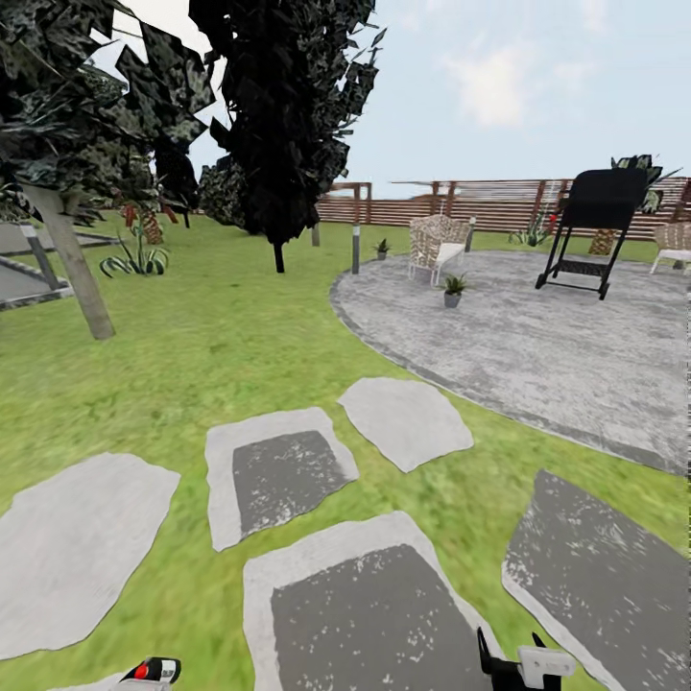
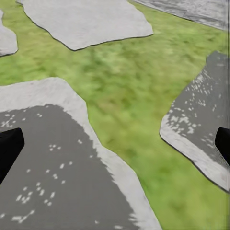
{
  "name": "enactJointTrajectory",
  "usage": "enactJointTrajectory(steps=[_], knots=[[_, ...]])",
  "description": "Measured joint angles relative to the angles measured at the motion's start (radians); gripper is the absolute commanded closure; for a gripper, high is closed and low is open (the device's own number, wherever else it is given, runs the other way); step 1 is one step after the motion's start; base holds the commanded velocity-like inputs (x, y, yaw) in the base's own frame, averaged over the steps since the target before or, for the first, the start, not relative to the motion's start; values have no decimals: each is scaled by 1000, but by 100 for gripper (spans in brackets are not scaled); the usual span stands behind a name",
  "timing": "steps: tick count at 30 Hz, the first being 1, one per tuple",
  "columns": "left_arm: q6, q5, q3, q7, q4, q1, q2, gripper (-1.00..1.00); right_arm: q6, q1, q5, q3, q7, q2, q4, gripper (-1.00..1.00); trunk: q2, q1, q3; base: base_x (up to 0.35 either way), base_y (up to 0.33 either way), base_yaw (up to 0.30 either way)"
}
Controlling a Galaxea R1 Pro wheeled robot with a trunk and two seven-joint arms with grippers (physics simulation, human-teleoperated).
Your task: Pick up the pesticide atomizer in the garden and spray insectifuge to fully cover both potted plants in the garden.
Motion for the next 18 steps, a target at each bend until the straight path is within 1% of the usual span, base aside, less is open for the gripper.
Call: enactJointTrajectory(steps=[10, 11, 12, 13, 14, 18], knots=[[0, 1, 0, 2, 0, 0, 0, 100, 0, 0, 0, -1, 0, 0, 0, -100, 0, 0, -13, 341, 0, -168], [0, 5, 1, 3, 0, 0, 0, 100, 0, 0, 0, -1, 0, 0, 0, -100, 0, 0, -13, 341, 0, -246], [0, 17, 1, 5, 1, 0, 0, 100, 0, 0, 0, -1, 0, 0, 0, -100, 0, 0, -14, 341, 0, -278], [-1, 39, 4, 5, 1, 0, 0, 100, 0, 0, 0, -2, 0, 0, 0, -100, 0, 0, -14, 341, 0, -289], [-2, 49, 3, 4, 1, 0, 0, 100, 0, 0, 0, -2, 0, 0, 0, -100, 0, 0, -14, 341, 0, -294], [-2, 60, 4, 5, 1, 0, 0, 100, 0, 0, 0, -1, 0, 0, 0, -100, 0, 0, -14, 340, 0, -298]])
